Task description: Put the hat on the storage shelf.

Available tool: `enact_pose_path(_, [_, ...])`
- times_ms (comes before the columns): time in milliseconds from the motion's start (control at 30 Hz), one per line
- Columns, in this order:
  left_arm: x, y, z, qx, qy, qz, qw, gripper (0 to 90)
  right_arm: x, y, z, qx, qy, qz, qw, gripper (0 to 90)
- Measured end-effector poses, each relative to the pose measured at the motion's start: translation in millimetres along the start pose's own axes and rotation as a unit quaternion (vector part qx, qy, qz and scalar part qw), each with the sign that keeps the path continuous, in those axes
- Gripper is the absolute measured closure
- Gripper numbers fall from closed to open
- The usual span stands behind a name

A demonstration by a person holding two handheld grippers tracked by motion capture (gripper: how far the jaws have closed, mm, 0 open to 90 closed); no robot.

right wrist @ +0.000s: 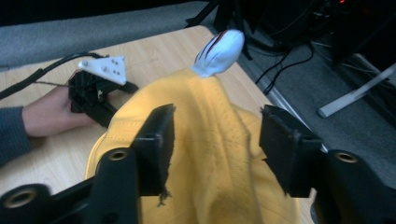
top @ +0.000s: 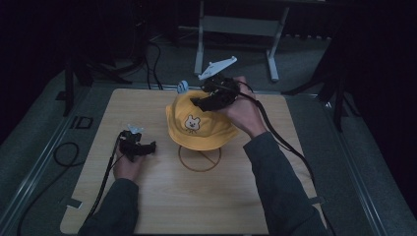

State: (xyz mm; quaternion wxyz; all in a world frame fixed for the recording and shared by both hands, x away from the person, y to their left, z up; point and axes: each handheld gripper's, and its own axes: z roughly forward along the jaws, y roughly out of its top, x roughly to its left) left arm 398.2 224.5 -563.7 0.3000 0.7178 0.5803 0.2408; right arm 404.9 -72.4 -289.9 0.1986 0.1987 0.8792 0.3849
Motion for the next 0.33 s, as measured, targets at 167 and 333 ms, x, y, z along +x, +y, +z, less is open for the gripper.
enact_pose_path(167, [0.0,0.0,0.0,0.000,0.000,0.000,1.0000,14.4,-0.5,-0.4,-8.9,-0.014,-0.021,0.004,0.9997,35.5])
enact_pose_path(333, [0.0,0.2,0.1,0.000,0.000,0.000,1.0000,14.4,-2.0,0.0,-20.8,-0.034,-0.033,0.014,0.9988,32.3])
